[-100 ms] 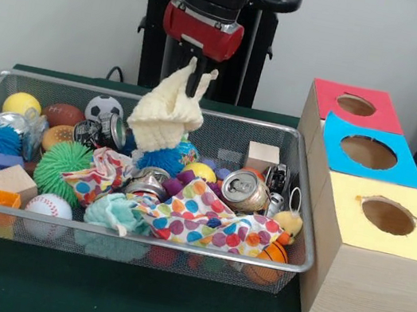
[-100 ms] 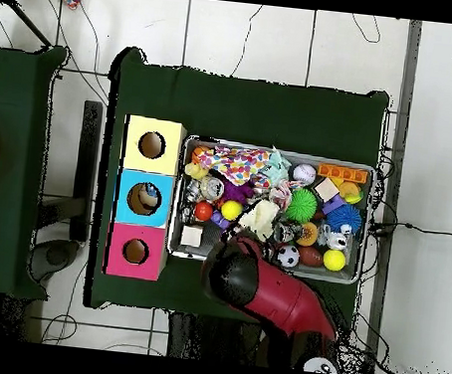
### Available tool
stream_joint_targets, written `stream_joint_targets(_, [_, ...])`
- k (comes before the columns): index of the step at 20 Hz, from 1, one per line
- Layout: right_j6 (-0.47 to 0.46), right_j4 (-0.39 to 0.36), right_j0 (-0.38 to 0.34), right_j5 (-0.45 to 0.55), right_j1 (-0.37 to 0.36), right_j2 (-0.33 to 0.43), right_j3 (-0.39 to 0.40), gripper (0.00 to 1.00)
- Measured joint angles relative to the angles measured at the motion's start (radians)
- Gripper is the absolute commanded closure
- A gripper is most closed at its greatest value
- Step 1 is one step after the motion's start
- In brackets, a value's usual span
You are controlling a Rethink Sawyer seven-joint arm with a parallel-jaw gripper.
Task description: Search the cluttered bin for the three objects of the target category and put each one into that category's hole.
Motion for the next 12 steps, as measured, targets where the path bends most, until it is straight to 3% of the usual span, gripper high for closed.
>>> stream_joint_targets(1, [0.0,0.002,-0.001,0.0,0.0,0.0,0.003,0.0])
stream_joint_targets(12, [0.0,0.023,0.001,0.0,0.0,-0.003,0.004,0.0])
